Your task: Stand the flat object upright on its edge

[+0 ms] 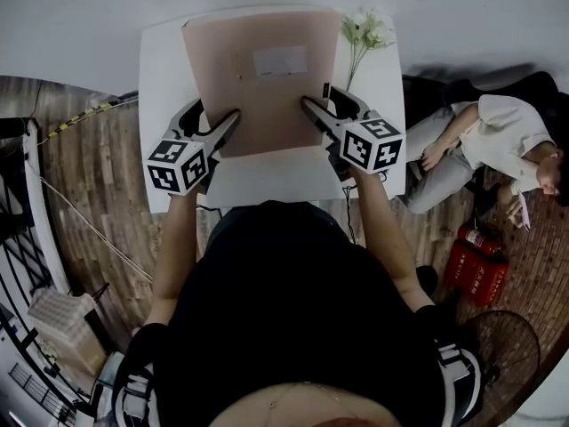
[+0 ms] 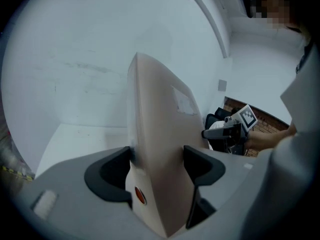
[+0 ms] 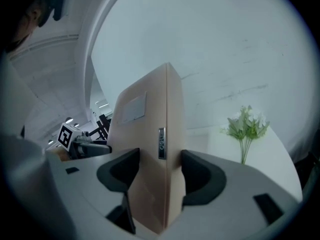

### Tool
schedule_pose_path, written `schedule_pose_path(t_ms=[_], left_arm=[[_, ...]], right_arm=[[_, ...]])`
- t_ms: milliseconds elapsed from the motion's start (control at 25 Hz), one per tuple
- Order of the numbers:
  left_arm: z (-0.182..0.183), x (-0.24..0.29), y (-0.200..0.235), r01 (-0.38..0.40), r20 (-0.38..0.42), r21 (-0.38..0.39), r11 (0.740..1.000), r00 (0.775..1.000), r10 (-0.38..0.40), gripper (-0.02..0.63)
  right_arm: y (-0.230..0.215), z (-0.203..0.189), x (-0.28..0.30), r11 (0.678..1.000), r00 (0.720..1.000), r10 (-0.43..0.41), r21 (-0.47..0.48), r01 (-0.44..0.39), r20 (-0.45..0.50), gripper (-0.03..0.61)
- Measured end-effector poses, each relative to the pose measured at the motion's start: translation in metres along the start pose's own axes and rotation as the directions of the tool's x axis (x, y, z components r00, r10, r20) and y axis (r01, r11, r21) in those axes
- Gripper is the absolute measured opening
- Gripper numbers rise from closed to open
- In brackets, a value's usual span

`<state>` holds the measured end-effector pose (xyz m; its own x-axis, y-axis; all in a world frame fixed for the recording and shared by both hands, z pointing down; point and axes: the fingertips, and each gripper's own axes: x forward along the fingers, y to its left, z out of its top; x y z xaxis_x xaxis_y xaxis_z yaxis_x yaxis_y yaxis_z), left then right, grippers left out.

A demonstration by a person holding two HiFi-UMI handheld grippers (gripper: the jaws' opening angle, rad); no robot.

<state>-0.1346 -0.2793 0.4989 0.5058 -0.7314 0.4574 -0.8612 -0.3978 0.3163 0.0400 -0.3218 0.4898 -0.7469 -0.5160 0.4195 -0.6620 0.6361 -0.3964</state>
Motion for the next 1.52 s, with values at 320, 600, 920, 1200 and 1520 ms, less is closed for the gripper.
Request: schedule_pose_path(t_ms=[320,600,920,1200,1520], left_arm=[[-0.001,-0.018,0.006,-0.084,0.06,0.145,0.986,0.995,0.076,0.339],[-0.016,-0.02,0.005,-0.108,0.046,0.211,0.971,0.994,0.101,0.337],[-0.044,-0.018,0.004,-0.144,0.015,0.264,0.954,0.989,0.145,0.336],[-0.064,-0.021,0.002,-0.154,0.055,0.301,0.941,0.988,0.144,0.328],[-0.066,-0.023,0.002,-0.143,0.076,0.321,0.936,0.989,0.125,0.327]], right_arm=[[0.02,0.001,0.006,0.987,0.999,0.009,-0.158,-0.002,0.039,0.267],[0.025,-0.011,0.002,0.97,0.998,-0.022,-0.241,0.038,0.065,0.267],[0.023,-0.041,0.001,0.957,0.998,-0.049,-0.286,0.055,0.026,0.265],[0.028,-0.056,-0.004,0.943,0.998,-0.046,-0.326,0.059,0.046,0.265],[0.03,-0.061,-0.002,0.943,0.999,0.001,-0.331,0.01,0.033,0.278]])
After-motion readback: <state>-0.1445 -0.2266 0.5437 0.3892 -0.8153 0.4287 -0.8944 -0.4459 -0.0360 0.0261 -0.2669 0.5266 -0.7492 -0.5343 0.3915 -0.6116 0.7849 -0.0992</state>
